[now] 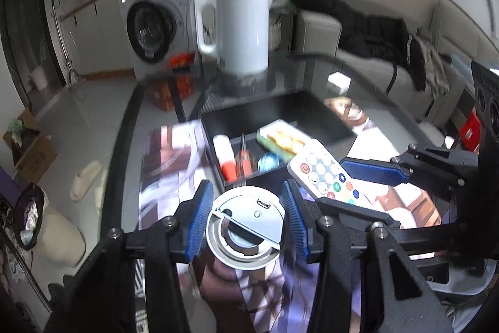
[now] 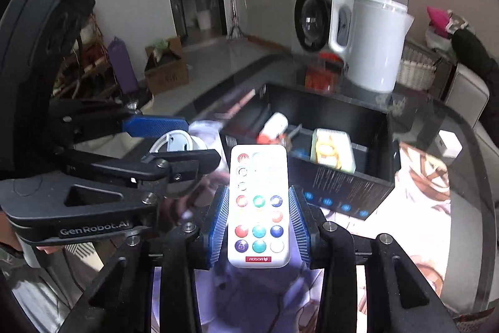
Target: Organize rigid objects
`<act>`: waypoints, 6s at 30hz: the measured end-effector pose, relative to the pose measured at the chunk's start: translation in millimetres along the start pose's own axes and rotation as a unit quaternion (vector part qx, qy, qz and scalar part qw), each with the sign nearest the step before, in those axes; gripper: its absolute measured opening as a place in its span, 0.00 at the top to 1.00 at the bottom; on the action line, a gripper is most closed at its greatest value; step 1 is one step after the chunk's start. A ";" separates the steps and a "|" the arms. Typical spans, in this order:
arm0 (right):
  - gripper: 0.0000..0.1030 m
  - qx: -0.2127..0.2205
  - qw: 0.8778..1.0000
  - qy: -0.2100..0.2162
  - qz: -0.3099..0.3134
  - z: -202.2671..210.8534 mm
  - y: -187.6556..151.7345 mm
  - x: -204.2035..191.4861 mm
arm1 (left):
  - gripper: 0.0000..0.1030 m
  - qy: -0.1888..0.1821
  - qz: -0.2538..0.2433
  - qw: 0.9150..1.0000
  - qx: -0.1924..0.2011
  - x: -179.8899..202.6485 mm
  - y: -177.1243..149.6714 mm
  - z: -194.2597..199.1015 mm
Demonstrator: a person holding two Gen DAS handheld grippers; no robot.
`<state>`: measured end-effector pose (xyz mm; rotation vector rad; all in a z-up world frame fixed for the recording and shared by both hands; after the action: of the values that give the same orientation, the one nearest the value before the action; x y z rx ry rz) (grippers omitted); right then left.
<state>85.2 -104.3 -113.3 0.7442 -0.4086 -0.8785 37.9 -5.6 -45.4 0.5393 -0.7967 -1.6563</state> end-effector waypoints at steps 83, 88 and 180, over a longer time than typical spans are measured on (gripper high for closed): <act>0.62 0.229 0.969 -0.087 -0.016 116.4 28.7 17.5 | 0.53 0.036 -0.011 0.981 0.188 8.7 28.8 57.6; 0.62 0.232 0.968 -0.084 -0.033 118.4 34.0 22.9 | 0.53 0.038 0.001 0.983 0.181 1.5 33.1 45.5; 0.12 0.083 0.980 -0.093 -0.155 44.0 0.7 79.0 | 0.09 0.049 0.033 0.993 0.103 5.5 11.7 -21.8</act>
<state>105.4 -186.2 -80.7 0.8986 -0.5465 -1.2249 60.0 -16.9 -50.8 0.7248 -0.9090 -1.4848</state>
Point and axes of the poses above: each gripper's, at about its wrist camera, not at the fingertips, and z roughly against the way its jaws point, x to its right, y to its top, the point moved 4 cm from there along -z, roughly the way its jaws point, and after that the axes turned 4 degrees about -y, right-handed, at the moved point
